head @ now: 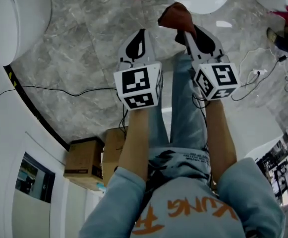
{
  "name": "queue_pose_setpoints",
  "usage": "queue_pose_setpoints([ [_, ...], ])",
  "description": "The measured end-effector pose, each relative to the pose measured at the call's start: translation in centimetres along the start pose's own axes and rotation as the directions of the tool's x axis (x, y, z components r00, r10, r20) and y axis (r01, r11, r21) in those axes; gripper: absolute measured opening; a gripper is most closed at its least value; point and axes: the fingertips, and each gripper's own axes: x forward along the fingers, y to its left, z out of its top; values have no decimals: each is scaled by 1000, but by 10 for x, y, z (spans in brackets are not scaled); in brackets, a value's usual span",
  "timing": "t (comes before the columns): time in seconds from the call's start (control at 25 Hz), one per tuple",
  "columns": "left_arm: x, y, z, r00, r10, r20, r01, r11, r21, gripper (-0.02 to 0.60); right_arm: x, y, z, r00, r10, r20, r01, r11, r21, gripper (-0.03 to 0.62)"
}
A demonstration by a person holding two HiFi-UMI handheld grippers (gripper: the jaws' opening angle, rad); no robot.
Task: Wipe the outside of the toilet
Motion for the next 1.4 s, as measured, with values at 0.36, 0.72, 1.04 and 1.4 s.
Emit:
queue_pose_setpoints([
  [0.36,32,25,-40,998,10,-56,-10,1000,4,-2,65,12,-42,997,60,-47,-58,997,45,65],
  [0.72,60,46,-70,992,20,-126,-22,1000,-14,-2,108,-9,-77,997,32,-73,-23,992,125,64],
  [1.04,73,37,-86,987,7,-163,-10,1000,-19,-2,130,-36,-103,994,14,-107,4,985,170,64],
  [1.4,78,14,-96,983,-2,-183,1,1000,-5,-2,124,-62,-110,996,-1,-94,21,976,216,64],
])
